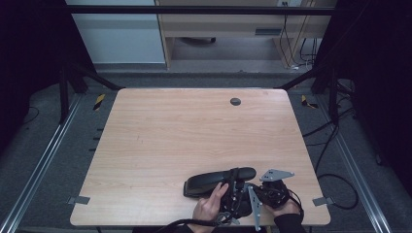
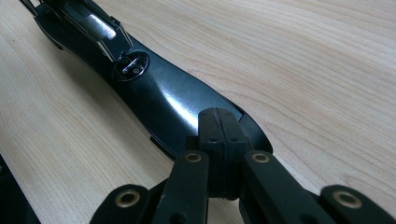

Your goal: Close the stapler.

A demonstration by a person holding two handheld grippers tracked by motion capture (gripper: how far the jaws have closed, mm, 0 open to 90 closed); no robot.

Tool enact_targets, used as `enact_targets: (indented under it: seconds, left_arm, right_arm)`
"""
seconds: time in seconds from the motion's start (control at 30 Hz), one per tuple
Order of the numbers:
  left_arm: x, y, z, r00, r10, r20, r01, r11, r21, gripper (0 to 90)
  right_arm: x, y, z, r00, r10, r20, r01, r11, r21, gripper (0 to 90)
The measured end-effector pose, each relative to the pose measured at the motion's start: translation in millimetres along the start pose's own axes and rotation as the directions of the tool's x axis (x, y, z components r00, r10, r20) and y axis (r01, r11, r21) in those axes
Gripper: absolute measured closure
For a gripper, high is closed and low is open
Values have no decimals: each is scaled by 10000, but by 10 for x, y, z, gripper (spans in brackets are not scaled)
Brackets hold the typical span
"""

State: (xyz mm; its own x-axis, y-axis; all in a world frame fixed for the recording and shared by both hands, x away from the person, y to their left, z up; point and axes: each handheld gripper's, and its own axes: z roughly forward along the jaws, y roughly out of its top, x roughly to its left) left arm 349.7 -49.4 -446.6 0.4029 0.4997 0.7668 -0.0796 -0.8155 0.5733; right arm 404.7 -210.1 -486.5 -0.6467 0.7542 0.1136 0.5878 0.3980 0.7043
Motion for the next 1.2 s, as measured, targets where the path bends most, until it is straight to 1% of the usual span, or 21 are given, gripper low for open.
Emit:
enact_targets:
  seconds: [0.2,0.47,0.5,1.2]
  left_arm:
    - [-35,-2,13,9999,139,-23,-139,9999,10,562]
    - [-79,-7,28,9993,360,-18,-360,9993,26,561]
    - [-83,-7,29,9993,385,-17,-385,9993,27,561]
    - [-193,-18,73,9965,831,16,-831,9965,123,554]
  right_arm:
    - [-3,-1,2,10000,-1,18,1,10000,-10,900]
    - [-17,-12,-7,10000,82,12,-82,10000,-38,900]
    - [-15,-12,-11,9999,146,-10,-146,9999,-28,900]
    - [-23,-13,-17,9999,146,73,-146,9999,-7,900]
